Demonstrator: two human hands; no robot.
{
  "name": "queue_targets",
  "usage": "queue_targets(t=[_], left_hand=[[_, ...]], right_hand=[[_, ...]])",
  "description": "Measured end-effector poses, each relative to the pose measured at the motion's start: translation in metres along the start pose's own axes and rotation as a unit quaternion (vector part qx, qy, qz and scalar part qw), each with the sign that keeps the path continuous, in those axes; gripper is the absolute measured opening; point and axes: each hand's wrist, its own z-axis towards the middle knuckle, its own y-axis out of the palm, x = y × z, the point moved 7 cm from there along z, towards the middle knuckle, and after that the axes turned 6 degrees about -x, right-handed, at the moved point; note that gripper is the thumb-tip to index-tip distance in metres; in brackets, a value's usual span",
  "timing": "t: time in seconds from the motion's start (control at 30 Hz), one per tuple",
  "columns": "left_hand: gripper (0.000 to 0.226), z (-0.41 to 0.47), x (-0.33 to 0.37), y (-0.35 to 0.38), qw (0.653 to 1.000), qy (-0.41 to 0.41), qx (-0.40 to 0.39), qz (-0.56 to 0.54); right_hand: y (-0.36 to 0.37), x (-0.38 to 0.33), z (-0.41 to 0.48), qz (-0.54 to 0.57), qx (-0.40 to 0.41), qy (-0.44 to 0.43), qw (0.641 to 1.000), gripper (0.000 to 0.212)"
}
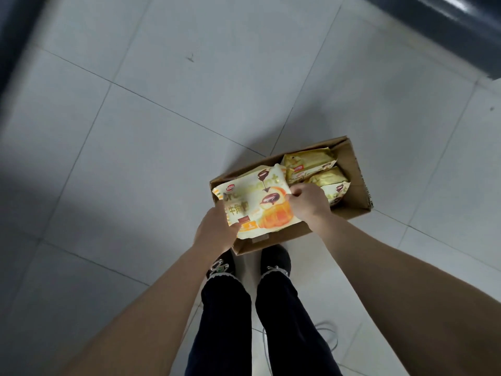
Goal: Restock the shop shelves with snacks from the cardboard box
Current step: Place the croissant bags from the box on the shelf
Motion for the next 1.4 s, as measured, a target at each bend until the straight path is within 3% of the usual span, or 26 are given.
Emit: queue_targets(t=[0.2, 0.33, 0.57, 0.77, 0.9, 1.17, 1.4], left_hand=[[0.093, -0.045, 0.007, -0.034, 0.974, -0.045, -0.022, -0.221], [0.077, -0.083, 0.017, -0.069, 0.956, -0.019, 0.001, -0.294], [0.065, -0.152, 0.033, -0.131, 0.932, 0.0, 0.078, -0.354], [0.061, -0.226, 0.043, -0.194, 0.904, 0.029, 0.161, -0.396], [0.051, -0.279, 0.044, -0.242, 0.88, 0.063, 0.218, -0.417], [0.019, -0.371, 0.023, -0.35, 0.849, 0.096, 0.322, -0.408], [0.015, -0.456, -0.022, -0.465, 0.804, 0.148, 0.394, -0.419]], right_hand=[[-0.05, -0.022, -0.052, 0.109, -0.019, 0.004, 0.994, 0.017], [-0.084, -0.047, -0.089, 0.148, -0.02, 0.006, 0.989, 0.005], [-0.134, -0.112, -0.151, 0.156, 0.016, -0.065, 0.986, 0.025], [-0.175, -0.185, -0.208, 0.118, 0.042, -0.159, 0.979, 0.02], [-0.201, -0.241, -0.254, 0.116, 0.071, -0.23, 0.964, 0.024], [-0.228, -0.356, -0.339, 0.1, 0.131, -0.315, 0.935, 0.012], [-0.225, -0.481, -0.415, 0.119, 0.158, -0.388, 0.9, 0.013]])
